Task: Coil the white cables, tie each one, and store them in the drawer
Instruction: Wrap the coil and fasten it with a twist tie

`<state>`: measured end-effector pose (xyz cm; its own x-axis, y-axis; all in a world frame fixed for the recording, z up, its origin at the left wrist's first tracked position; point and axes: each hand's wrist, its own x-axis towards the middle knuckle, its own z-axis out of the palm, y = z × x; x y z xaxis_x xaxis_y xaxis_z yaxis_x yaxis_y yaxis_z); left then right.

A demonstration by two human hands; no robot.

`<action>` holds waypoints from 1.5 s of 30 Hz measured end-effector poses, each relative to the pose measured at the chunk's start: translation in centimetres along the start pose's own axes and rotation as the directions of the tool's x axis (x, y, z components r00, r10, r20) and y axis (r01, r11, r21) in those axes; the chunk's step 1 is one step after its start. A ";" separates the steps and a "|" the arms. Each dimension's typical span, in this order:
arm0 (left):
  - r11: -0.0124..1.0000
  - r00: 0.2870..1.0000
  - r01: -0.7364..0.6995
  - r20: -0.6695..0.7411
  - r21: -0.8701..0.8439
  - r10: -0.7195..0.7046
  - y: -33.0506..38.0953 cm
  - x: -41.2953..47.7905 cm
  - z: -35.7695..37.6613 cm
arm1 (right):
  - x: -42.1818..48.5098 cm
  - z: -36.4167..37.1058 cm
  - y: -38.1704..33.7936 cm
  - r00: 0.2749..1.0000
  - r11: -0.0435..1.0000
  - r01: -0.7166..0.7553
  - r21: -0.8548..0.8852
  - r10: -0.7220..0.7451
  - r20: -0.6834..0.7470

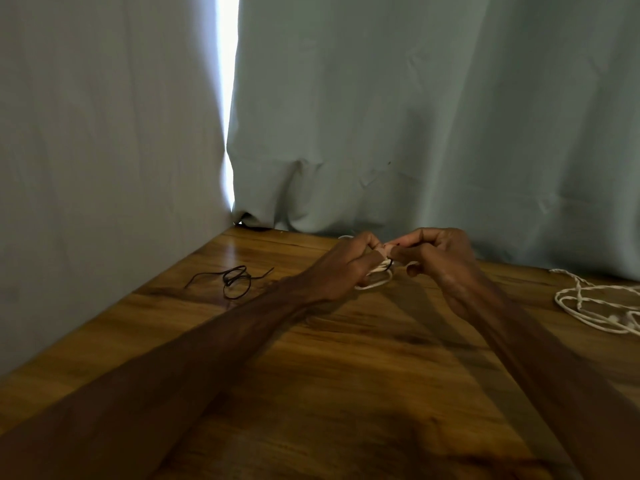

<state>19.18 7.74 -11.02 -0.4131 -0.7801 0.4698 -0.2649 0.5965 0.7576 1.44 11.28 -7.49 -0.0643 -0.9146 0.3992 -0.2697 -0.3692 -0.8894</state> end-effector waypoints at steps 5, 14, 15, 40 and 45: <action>0.991 0.994 0.102 -0.019 -0.084 -0.104 -0.2 -0.1 0.4 | -0.1 0.0 0.3 1.000 1.000 -0.007 -0.012 0.008 0.029; 0.994 0.983 0.109 -0.150 -0.005 -0.109 -0.3 -0.1 0.9 | -0.5 0.6 0.1 0.996 0.993 0.088 -0.083 -0.089 -0.008; 0.996 0.980 0.092 -0.177 -0.006 -0.091 -0.3 0.0 0.8 | -0.6 0.8 0.1 0.991 0.985 0.128 -0.118 -0.131 -0.020; 0.960 0.958 0.114 -0.229 -0.255 -0.175 -0.5 0.2 1.4 | -1.1 1.7 -0.2 0.947 0.946 0.258 -0.195 -0.288 -0.141; 0.946 0.962 0.104 -0.210 -0.306 -0.173 -1.0 0.4 1.2 | -0.8 1.2 -0.2 0.965 0.958 0.208 -0.196 -0.233 -0.117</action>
<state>18.23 7.08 -12.14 -0.1687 -0.8937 0.4158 -0.0272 0.4259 0.9044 2.68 11.91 -7.87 -0.1118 -0.7775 0.6189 -0.4604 -0.5114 -0.7256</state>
